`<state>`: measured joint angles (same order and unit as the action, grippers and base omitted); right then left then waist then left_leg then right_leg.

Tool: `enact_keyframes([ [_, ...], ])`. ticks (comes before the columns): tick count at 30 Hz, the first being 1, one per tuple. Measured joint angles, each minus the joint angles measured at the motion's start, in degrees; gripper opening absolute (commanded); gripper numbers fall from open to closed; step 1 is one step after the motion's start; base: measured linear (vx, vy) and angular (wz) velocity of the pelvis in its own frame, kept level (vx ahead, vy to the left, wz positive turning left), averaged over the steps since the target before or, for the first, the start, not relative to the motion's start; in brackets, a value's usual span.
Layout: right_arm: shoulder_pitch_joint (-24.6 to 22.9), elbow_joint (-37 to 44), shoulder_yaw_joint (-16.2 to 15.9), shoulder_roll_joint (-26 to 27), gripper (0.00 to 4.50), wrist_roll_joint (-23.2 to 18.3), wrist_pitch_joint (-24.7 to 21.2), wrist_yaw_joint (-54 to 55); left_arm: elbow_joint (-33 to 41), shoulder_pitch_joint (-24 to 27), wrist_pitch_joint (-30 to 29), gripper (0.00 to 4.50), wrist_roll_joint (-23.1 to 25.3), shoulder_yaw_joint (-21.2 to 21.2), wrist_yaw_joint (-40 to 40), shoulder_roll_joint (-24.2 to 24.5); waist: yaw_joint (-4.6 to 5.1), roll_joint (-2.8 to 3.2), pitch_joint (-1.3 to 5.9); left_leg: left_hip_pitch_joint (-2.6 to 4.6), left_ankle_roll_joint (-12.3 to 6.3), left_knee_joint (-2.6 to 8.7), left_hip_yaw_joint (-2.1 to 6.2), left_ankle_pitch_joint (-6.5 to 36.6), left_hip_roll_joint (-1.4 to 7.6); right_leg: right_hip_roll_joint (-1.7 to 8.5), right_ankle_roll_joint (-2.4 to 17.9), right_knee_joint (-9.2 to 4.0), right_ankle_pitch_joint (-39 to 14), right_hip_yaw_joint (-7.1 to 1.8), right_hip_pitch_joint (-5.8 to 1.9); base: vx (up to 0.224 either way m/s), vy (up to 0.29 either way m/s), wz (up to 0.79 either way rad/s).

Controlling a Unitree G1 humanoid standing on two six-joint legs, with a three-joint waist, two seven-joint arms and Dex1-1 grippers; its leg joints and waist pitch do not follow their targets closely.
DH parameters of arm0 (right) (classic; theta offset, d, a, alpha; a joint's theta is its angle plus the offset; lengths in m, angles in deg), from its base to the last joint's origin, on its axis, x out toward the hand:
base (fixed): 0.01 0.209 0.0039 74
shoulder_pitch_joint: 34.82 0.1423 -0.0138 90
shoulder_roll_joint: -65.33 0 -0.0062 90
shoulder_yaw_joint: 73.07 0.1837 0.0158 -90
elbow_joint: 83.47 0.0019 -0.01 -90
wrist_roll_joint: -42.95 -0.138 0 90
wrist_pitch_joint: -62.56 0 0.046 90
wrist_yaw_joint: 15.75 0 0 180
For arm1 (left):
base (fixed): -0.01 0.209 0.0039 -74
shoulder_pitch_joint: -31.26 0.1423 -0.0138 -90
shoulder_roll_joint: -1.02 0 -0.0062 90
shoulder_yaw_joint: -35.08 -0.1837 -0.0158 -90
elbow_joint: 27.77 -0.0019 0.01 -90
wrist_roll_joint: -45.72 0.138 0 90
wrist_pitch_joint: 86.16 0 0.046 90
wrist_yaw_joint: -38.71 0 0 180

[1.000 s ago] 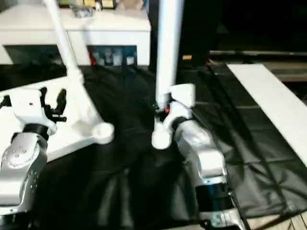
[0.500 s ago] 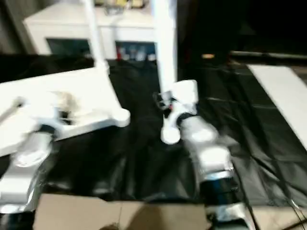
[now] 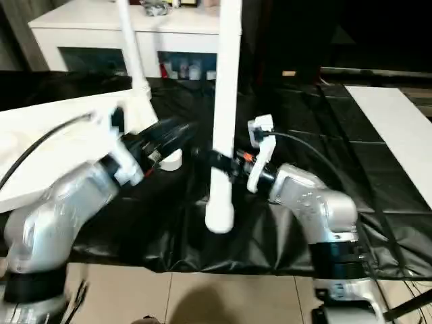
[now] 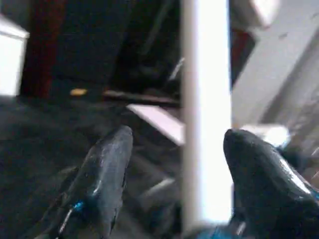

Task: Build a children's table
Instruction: Pick table leg

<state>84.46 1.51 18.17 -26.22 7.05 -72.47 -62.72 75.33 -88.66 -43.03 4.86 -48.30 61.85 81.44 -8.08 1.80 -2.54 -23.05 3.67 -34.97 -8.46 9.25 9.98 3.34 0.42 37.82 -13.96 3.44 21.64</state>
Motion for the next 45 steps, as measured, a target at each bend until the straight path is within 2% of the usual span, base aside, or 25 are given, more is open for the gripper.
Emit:
enact_keyframes([
  [4, 0.0, 1.0, -3.5, -1.9, 1.75, 0.8, -0.2, -2.1, -1.6, -3.0, -5.5, 3.93, -6.0, 1.8, 2.0, 0.5, -0.04, -0.04, 0.02, -0.18, -0.12, 0.06, -0.17, 0.1, 0.0, 0.01, -0.2, -0.54, 0.2, -0.08, 0.0, 0.0, 0.0, 0.0],
  [6, 0.0, 1.7, -4.6, -1.9, 1.75, 1.0, -0.5, -2.4, -2.1, -3.8, -7.3, 4.06, -7.4, 1.8, 2.8, 0.5, -0.06, -0.03, 0.02, -0.27, -0.16, 0.14, -0.23, 0.1, 0.0, 0.01, -0.3, -0.72, 0.3, -0.1, 0.06, 0.0, 0.0, 0.0],
  [11, 0.0, 2.3, -6.2, -3.3, 1.75, 2.6, -0.5, -3.6, -3.4, -3.8, -8.3, 4.41, -7.4, 0.8, 3.7, 0.6, -0.18, -0.03, 0.02, -0.33, -0.18, 0.17, -0.25, 0.1, 0.0, 0.01, -0.3, -0.76, 0.3, -0.1, 0.11, 0.0, 0.0, 0.0],
  [15, 0.2, 3.4, -8.7, -3.3, 1.75, 2.8, -0.5, -4.2, -5.6, -3.9, -8.5, 4.47, -5.1, -3.2, 2.8, -0.3, -0.16, -0.03, 0.02, -0.31, -0.2, 0.16, -0.26, 0.1, 0.0, 0.02, -0.3, -0.76, 0.3, -0.12, 0.09, 0.0, 0.0, 0.0],
  [16, 0.2, 3.8, -8.7, -3.2, 1.75, 2.8, -0.5, -4.3, -5.8, -3.9, -8.6, 4.21, -5.3, -3.0, 2.5, -0.8, -0.15, -0.03, 0.02, -0.31, -0.2, 0.16, -0.27, 0.1, 0.0, 0.02, -0.3, -0.76, 0.4, -0.13, 0.09, 0.0, 0.0, 0.0],
  [21, 0.4, 5.0, -8.7, -3.5, 1.75, 2.5, -0.5, -6.1, -7.4, -5.2, -8.9, 3.86, -6.6, -0.9, 1.5, -1.4, -0.12, -0.03, 0.02, -0.25, -0.19, 0.19, -0.28, 0.1, 0.01, 0.01, -0.3, -0.75, 0.4, -0.13, 0.08, 0.0, 0.0, 0.0],
  [28, 0.4, 5.0, -9.7, -3.5, 1.75, 2.4, -0.6, -6.7, -7.8, -5.6, -9.0, 3.25, -6.8, -0.5, 1.3, -1.4, -0.18, -0.03, 0.02, -0.26, -0.2, 0.19, -0.29, 0.1, 0.01, 0.02, -0.3, -0.77, 0.4, -0.13, 0.08, 0.0, 0.0, 0.0],
  [30, 0.4, 5.0, -9.7, -3.5, 1.75, 2.3, -0.6, -6.7, -7.8, -5.6, -9.4, 3.17, -8.1, 0.8, 0.3, -2.0, -0.17, -0.03, 0.02, -0.26, -0.2, 0.18, -0.29, 0.1, 0.01, 0.02, -0.3, -0.76, 0.4, -0.14, 0.08, 0.0, 0.0, 0.0],
  [33, 0.4, 5.0, -9.6, -3.5, 1.75, 2.0, -1.0, -6.7, -8.4, -6.1, -9.4, 2.81, -8.9, 2.4, -0.8, -2.4, -0.16, -0.03, 0.02, -0.25, -0.2, 0.18, -0.3, 0.1, 0.01, 0.01, -0.3, -0.76, 0.4, -0.14, 0.08, 0.0, 0.0, 0.0],
  [45, 0.7, 4.9, -9.4, -3.4, 1.75, 1.9, -1.9, -6.4, -8.6, -6.4, -9.6, 1.91, -10.1, 2.9, -2.7, -2.6, -0.17, -0.03, 0.02, -0.25, -0.2, 0.18, -0.3, 0.1, 0.01, 0.02, -0.3, -0.77, 0.4, -0.15, 0.08, 0.0, 0.0, 0.0],
])
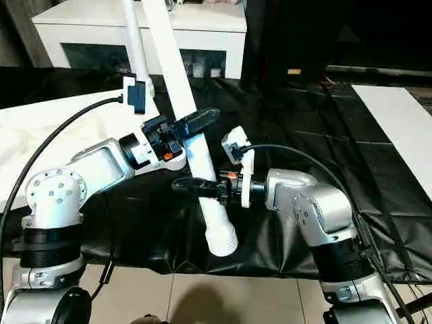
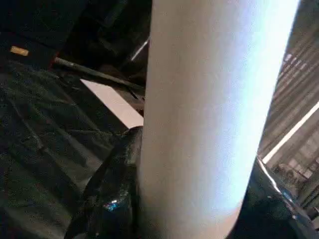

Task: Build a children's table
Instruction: Pick table leg

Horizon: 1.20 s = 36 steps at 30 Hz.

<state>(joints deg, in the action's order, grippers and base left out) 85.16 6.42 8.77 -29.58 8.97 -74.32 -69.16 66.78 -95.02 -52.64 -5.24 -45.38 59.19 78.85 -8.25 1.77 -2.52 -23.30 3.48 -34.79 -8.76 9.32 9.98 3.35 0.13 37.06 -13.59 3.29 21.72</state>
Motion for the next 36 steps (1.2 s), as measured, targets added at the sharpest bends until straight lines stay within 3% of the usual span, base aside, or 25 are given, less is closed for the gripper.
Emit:
enact_keyframes([
  [1, 0.1, 0.0, 0.0, 0.1, 1.75, 0.0, 0.0, 0.2, -0.1, -0.1, 0.0, 1.91, 0.0, 0.1, -0.1, 0.0, -0.01, 0.0, 0.0, 0.0, 0.0, 0.0, 0.0, 0.0, 0.0, 0.0, 0.0, 0.0, 0.0, 0.0, 0.0, 0.0, 0.0, 0.0],
  [3, 0.2, -0.2, 0.5, 0.9, 2.44, -0.1, -0.1, 0.8, -0.5, -0.8, 0.1, 1.81, 0.4, 0.2, -0.6, 0.2, 0.01, 0.0, 0.0, 0.0, 0.0, 0.0, 0.0, 0.0, 0.0, 0.0, 0.0, 0.0, 0.0, 0.0, 0.01, 0.0, 0.0, 0.0],
  [8, 1.4, -0.2, 1.6, 1.6, 2.76, -1.1, -0.2, 1.4, -1.1, -1.1, 0.5, 1.74, 1.0, 0.8, 0.3, 1.9, 0.02, 0.01, 0.0, -0.01, 0.0, 0.02, -0.01, 0.0, 0.0, 0.0, 0.0, -0.01, 0.0, -0.01, 0.01, 0.0, 0.0, 0.0],
  [18, -0.5, 4.0, 1.0, -0.2, 3.61, -4.6, -1.5, -4.5, 3.4, -1.5, -1.4, 1.73, -5.7, 0.5, 17.9, 11.6, -0.02, 0.0, 0.0, 0.06, 0.01, 0.09, -0.06, 0.0, 0.0, 0.0, 0.0, -0.02, 0.0, -0.04, 0.02, 0.0, 0.0, 0.0],
  [26, -0.9, 4.9, -3.9, -7.1, 3.61, -4.9, -1.8, -14.1, 3.3, -3.1, -3.9, 1.73, -9.9, 0.7, 27.4, 17.1, 0.01, 0.0, 0.0, 0.14, 0.01, 0.13, -0.15, 0.0, 0.0, 0.0, 0.0, 0.0, 0.0, -0.12, 0.01, 0.0, 0.0, 0.0],
  [27, -0.9, 4.7, -4.6, -7.9, 3.35, -4.9, -2.5, -15.9, 3.4, -3.4, -4.0, 1.73, -10.1, 0.6, 28.8, 17.7, -0.03, -0.01, 0.0, 0.14, 0.01, 0.13, -0.15, 0.0, 0.0, 0.0, 0.0, -0.01, 0.0, -0.13, 0.01, 0.0, 0.0, 0.0],
  [36, -0.9, 4.2, -8.1, -9.7, 2.55, -5.0, -5.0, -20.9, 2.9, -4.5, -3.8, 1.72, -10.1, -1.0, 32.1, 18.5, -0.03, -0.01, 0.0, 0.15, 0.0, 0.12, -0.18, 0.0, 0.0, 0.0, 0.0, 0.02, 0.0, -0.15, 0.01, 0.0, 0.0, 0.0],
])
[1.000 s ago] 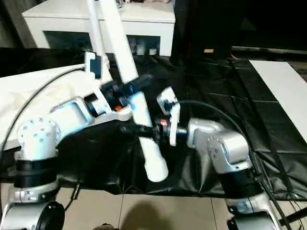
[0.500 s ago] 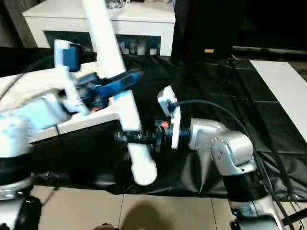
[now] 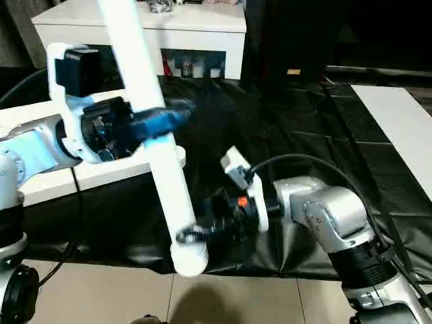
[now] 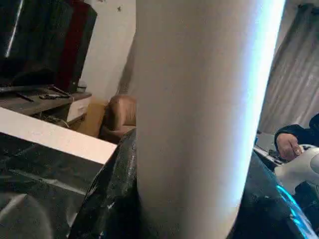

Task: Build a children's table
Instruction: Pick table leg

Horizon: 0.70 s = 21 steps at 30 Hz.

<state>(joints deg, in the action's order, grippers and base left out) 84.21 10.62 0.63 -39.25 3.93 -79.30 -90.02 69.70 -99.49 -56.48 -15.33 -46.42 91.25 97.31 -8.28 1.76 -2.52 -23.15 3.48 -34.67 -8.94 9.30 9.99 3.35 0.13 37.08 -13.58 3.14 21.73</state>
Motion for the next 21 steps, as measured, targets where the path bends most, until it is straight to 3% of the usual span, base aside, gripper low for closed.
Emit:
enact_keyframes([
  [5, 0.0, -0.2, 0.0, 0.3, 2.06, 0.1, 0.2, 0.0, -0.9, 0.0, 0.5, 1.72, 0.0, -0.1, 1.0, 0.6, 0.0, 0.0, 0.0, 0.0, 0.0, 0.0, 0.0, 0.0, 0.0, 0.0, 0.0, 0.0, 0.0, 0.0, 0.0, 0.0, 0.0, 0.0],
  [16, 0.0, -0.8, 0.0, 2.3, 1.93, 1.2, 2.0, 1.6, -1.6, 0.0, 1.8, 1.72, 0.3, -0.1, 1.6, 0.9, 0.0, 0.0, 0.0, 0.0, 0.0, -0.02, -0.01, 0.0, 0.0, 0.0, 0.0, 0.02, 0.0, 0.0, 0.0, 0.0, 0.0, 0.0],
  [18, 0.0, -0.8, 0.0, 3.1, 2.62, 2.0, 3.3, 2.5, -1.6, -0.2, 2.3, 1.72, 0.5, -0.1, 1.6, 0.9, 0.02, 0.0, 0.0, 0.01, 0.0, -0.01, -0.01, 0.0, 0.01, 0.0, 0.0, 0.02, 0.0, 0.0, 0.0, 0.0, 0.0, 0.0],
  [21, 0.0, -0.9, 0.0, 4.3, 2.72, 2.6, 3.7, 3.4, -1.6, -0.3, 2.4, 1.72, 0.7, -0.2, 1.6, 1.0, 0.03, 0.0, 0.0, 0.01, 0.0, -0.02, -0.01, 0.0, 0.01, 0.0, 0.0, 0.02, 0.0, 0.0, 0.0, 0.0, 0.0, 0.0],
])
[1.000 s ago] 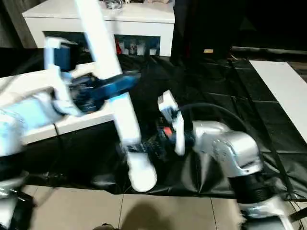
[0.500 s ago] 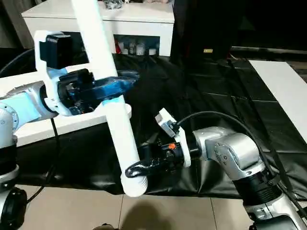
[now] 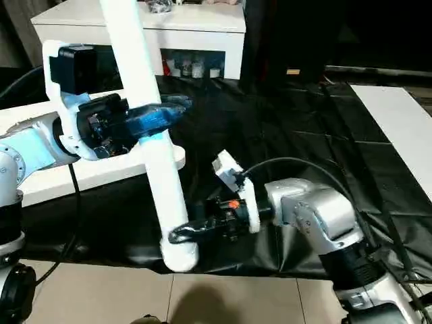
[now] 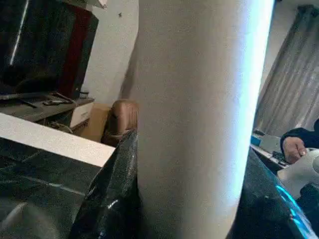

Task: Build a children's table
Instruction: Pick table leg

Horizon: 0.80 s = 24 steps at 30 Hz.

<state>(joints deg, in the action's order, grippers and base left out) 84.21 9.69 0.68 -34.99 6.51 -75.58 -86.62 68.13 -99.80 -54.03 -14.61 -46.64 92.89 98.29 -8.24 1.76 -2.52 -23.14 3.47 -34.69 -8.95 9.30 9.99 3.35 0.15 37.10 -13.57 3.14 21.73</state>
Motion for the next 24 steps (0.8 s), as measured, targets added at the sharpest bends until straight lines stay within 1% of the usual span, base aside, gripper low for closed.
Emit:
enact_keyframes([
  [1, 0.0, 0.0, 0.0, 0.4, 2.72, 0.0, 0.0, 0.3, 0.0, 0.0, 0.0, 1.72, 0.0, -0.2, 0.0, 0.0, -0.03, 0.0, 0.0, 0.0, 0.0, 0.0, 0.0, 0.0, 0.0, 0.0, 0.0, 0.0, 0.0, 0.0, 0.0, 0.0, 0.0, 0.0],
  [2, 0.0, 0.0, 0.0, 0.6, 2.95, 0.0, 0.0, 0.3, 0.0, 0.0, 0.0, 1.72, 0.0, -0.3, 0.0, 0.0, -0.05, 0.0, 0.0, 0.0, 0.0, 0.0, 0.0, 0.0, 0.0, 0.0, 0.0, 0.0, 0.0, 0.0, 0.0, 0.0, 0.0, 0.0],
  [4, 0.0, 0.0, 0.0, 0.8, 3.12, 0.2, 0.3, 0.5, 0.0, 0.0, 0.0, 1.72, 0.0, -0.4, 0.0, 0.0, -0.05, 0.0, 0.0, 0.0, 0.0, -0.01, 0.0, 0.0, 0.0, 0.0, 0.0, 0.0, 0.0, 0.0, -0.01, 0.0, 0.0, 0.0],
  [6, 0.0, 0.0, -0.1, 0.8, 3.15, 0.3, 0.8, 0.6, 0.0, 0.0, 0.0, 1.72, 0.0, -0.6, 0.0, 0.0, -0.02, -0.01, 0.0, 0.0, 0.0, -0.01, 0.0, 0.0, 0.0, 0.0, 0.0, 0.0, 0.0, 0.0, 0.0, 0.0, 0.0, 0.0],
  [7, 0.0, 0.0, -0.1, 0.8, 2.86, 0.3, 0.8, 0.6, 0.0, 0.0, 0.0, 1.72, 0.0, -0.7, 0.0, 0.0, -0.01, -0.01, 0.0, 0.0, 0.0, -0.01, 0.0, 0.0, 0.0, 0.0, 0.0, 0.01, 0.0, 0.0, -0.01, 0.0, 0.0, 0.0],
  [10, 0.0, 0.0, -0.1, 1.0, 2.74, 0.1, 0.8, 0.4, 0.0, 0.0, 0.3, 1.72, 0.0, -0.7, 0.0, 0.0, 0.0, -0.01, 0.0, 0.0, 0.0, -0.01, 0.0, 0.0, 0.0, 0.0, 0.0, 0.01, 0.0, 0.0, 0.0, 0.0, 0.0, 0.0],
  [12, 0.0, 0.0, -0.1, 1.1, 2.4, 0.0, 0.5, 0.3, 0.0, 0.0, 0.3, 1.72, 0.0, -0.7, 0.0, 0.0, -0.02, -0.01, 0.0, 0.0, 0.0, -0.01, 0.0, 0.0, 0.0, 0.0, 0.0, 0.01, 0.0, 0.0, 0.0, 0.0, 0.0, 0.0],
  [15, 0.0, 0.0, -0.1, 1.1, 2.31, -0.1, -0.2, -0.3, 0.0, 0.0, 0.3, 1.72, 0.0, -0.7, 0.0, 0.1, -0.03, -0.01, 0.0, 0.0, -0.01, -0.02, 0.0, 0.0, 0.0, 0.0, 0.0, 0.01, 0.0, 0.0, -0.01, 0.0, 0.0, 0.0],
  [18, 0.0, 0.0, -0.1, 1.1, 2.04, -0.1, -0.2, -0.3, -0.2, 0.0, 0.3, 1.72, 0.0, -0.7, 0.0, 0.1, -0.02, -0.01, 0.0, 0.0, -0.02, -0.02, 0.0, 0.0, 0.0, 0.0, 0.0, 0.02, 0.0, 0.0, -0.01, 0.0, 0.0, 0.0],
  [22, 0.0, -1.2, 0.0, 2.7, 1.96, 0.3, 1.2, 1.3, -0.8, 0.0, 1.0, 1.72, 0.5, -0.5, -1.0, 0.1, 0.01, -0.02, 0.01, 0.01, -0.02, -0.02, 0.0, 0.0, 0.0, 0.0, 0.0, 0.04, 0.0, 0.0, 0.0, 0.0, 0.0, 0.0],
  [23, 0.0, -1.7, 0.1, 3.3, 1.96, 0.7, 1.7, 2.2, -1.4, -0.2, 1.2, 2.07, 0.9, -0.5, -2.0, -0.2, 0.01, -0.02, 0.01, 0.01, -0.03, -0.02, -0.01, 0.0, 0.0, 0.0, 0.0, 0.04, 0.0, 0.0, 0.0, 0.0, 0.0, 0.0],
  [24, 0.1, -2.9, 0.7, 4.9, 1.96, 1.4, 2.9, 4.5, -3.3, -1.3, 1.7, 2.28, 2.3, -0.4, -4.4, -0.8, -0.02, -0.06, 0.04, 0.02, -0.05, -0.03, 0.0, 0.0, 0.01, 0.0, 0.0, 0.07, 0.0, 0.01, -0.01, 0.0, 0.0, 0.0],
])
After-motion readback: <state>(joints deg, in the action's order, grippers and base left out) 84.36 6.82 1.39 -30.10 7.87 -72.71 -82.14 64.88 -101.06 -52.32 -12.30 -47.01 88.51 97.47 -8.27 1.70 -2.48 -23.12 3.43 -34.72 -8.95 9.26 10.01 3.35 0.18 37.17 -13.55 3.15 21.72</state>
